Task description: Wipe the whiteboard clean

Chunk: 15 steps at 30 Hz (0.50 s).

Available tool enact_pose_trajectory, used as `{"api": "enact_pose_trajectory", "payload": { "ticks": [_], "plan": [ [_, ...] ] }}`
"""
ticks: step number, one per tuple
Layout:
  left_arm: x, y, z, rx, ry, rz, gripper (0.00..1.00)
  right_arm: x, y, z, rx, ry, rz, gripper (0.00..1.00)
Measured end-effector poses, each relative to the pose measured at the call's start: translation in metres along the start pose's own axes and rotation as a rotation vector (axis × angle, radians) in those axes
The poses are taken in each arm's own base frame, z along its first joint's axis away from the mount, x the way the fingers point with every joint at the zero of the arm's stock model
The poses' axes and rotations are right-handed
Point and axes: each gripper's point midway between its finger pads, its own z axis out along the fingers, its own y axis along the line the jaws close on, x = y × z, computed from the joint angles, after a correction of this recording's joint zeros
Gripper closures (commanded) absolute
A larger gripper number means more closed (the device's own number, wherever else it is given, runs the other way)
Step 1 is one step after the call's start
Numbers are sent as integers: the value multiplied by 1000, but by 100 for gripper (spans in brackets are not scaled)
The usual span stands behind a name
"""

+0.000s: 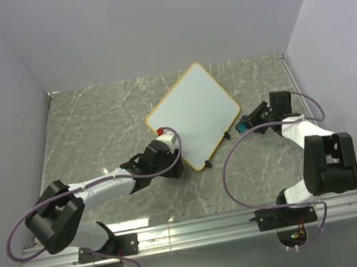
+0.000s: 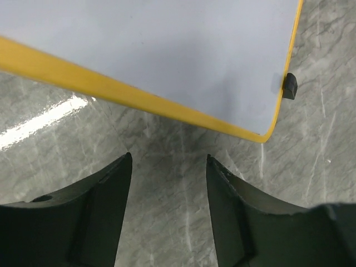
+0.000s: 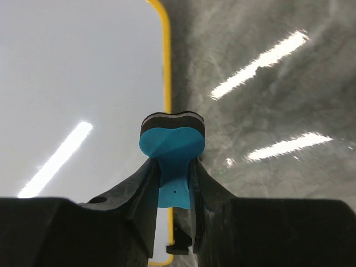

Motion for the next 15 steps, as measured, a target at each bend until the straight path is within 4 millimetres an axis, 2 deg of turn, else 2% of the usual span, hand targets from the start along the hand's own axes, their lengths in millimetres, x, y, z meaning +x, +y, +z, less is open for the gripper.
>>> {"api": "enact_pose_trajectory", "payload": {
  "ticks": [8, 11, 15],
  "plan": [
    [4, 3, -1, -12, 13, 3, 35, 5, -20, -4, 48, -5, -7, 100],
    [8, 5, -2, -19, 30, 3, 24, 4, -24, -4, 65, -11, -20, 100],
    [7, 6, -10, -26, 34, -2, 21, 4, -32, -5, 99, -13, -35, 100]
  ]
}}
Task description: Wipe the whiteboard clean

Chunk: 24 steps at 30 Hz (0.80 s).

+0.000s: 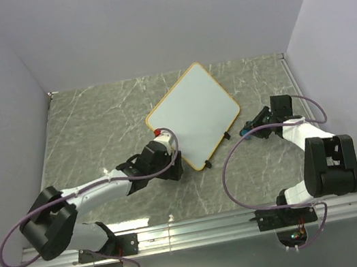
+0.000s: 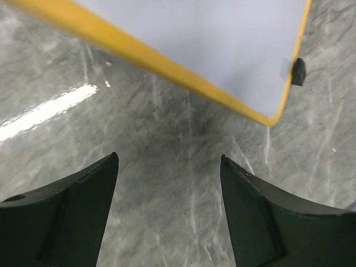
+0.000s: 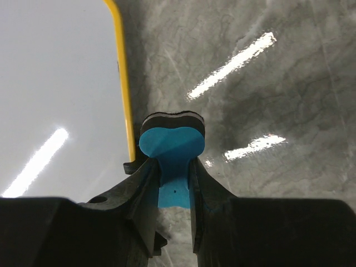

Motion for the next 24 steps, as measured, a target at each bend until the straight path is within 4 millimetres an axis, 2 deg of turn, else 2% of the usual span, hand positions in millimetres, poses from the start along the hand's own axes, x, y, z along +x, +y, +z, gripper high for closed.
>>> {"api": "enact_pose_trajectory", "payload": {
  "ticks": [3, 4, 6, 7, 10, 16, 24],
  "plan": [
    [-9, 0, -14, -5, -32, -12, 16, 0, -4, 0, 15, -2, -13, 100],
    [-13, 0, -20, -5, -49, -18, 15, 0, -5, 0, 18, -4, -20, 97],
    [-19, 1, -30, -9, -74, -30, 15, -1, -6, 0, 23, -4, -30, 74],
    [-21, 1, -33, -12, -80, -34, 14, -1, -6, 0, 24, -4, -35, 47],
    [-21, 4, -44, -26, -86, -50, 14, 0, -8, 0, 29, -3, -48, 13],
    [-25, 6, -67, -31, -103, -79, 13, 0, -8, 0, 27, 1, -71, 11],
    [-53, -4, -93, -17, -138, -104, 11, 0, -6, -3, 19, -1, -76, 11]
  ]
}}
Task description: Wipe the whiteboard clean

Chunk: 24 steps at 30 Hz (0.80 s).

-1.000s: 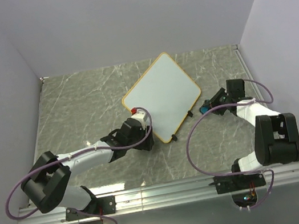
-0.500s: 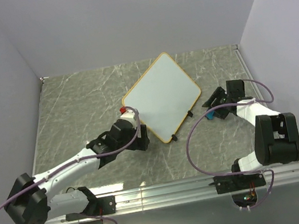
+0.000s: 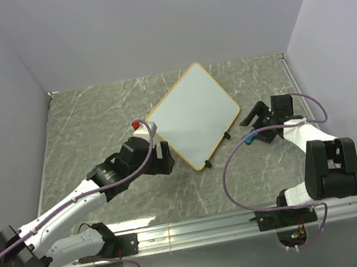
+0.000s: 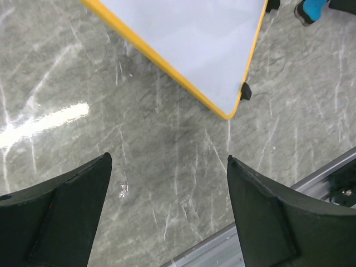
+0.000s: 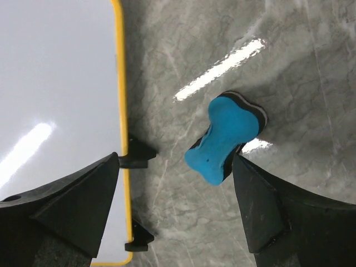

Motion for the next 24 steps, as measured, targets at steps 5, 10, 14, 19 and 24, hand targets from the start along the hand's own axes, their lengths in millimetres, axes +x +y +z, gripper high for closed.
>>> {"api": "enact_pose_trajectory", "payload": {
  "ticks": [5, 10, 14, 19, 24],
  "plan": [
    [-19, -6, -10, -4, -22, -5, 7, -5, 20, -26, -74, -41, -22, 12],
    [-37, -13, -17, -9, -48, -36, 1, -4, 49, -62, -182, -78, -71, 14],
    [-55, -23, -16, -19, -50, -79, 1, 13, 68, -85, -240, -50, -111, 14],
    [-71, -40, -4, -20, -3, -113, 1, 28, 90, -126, -298, -30, -129, 13],
    [-88, -50, -1, -37, 5, -132, 1, 32, 121, -198, -420, -116, -221, 13]
  ]
}}
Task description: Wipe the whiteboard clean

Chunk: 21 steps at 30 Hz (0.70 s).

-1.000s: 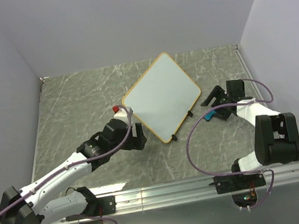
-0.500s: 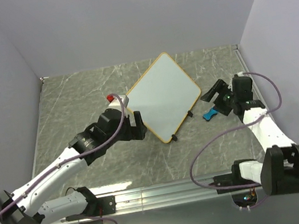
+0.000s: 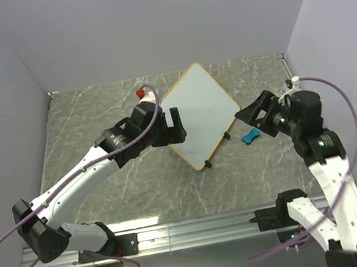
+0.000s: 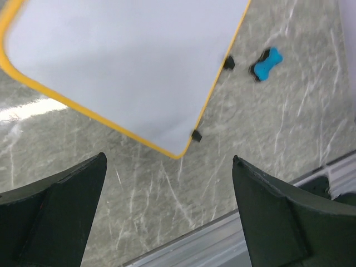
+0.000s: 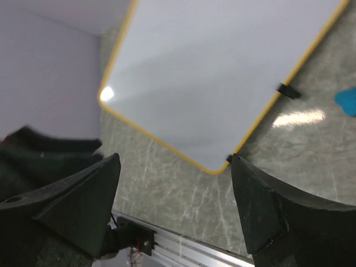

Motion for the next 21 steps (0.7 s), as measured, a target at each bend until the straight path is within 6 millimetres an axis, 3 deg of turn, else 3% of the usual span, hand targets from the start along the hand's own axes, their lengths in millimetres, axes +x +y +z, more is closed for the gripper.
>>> {"api": "enact_pose_trajectory", "payload": {
  "ticks": [2, 4, 6, 8, 10, 13, 17, 21],
  "plan": [
    [-16, -3, -7, -22, -31, -13, 1, -5, 21, -24, -61, -47, -56, 11],
    [-46, -8, -19, -43, -115, -43, 1, -7, 39, -53, -117, -109, -123, 10],
    [-75, -8, -34, -62, -231, -102, 1, -7, 46, -74, -145, -161, -173, 3],
    [-88, 1, -50, -69, -325, -171, 1, -1, 45, -94, -162, -205, -208, 0],
    [-86, 12, -57, -46, -368, -206, 1, 5, 40, -105, -161, -226, -225, 0],
    [-71, 26, -55, -41, -356, -231, 0, 17, 26, -103, -131, -203, -222, 0],
    [-61, 25, -31, -73, -299, -241, 1, 33, 1, -89, -64, -133, -210, 0],
    [-40, 44, -9, -210, -221, -235, 1, 49, -17, -82, -25, -91, -210, 0]
  ]
}}
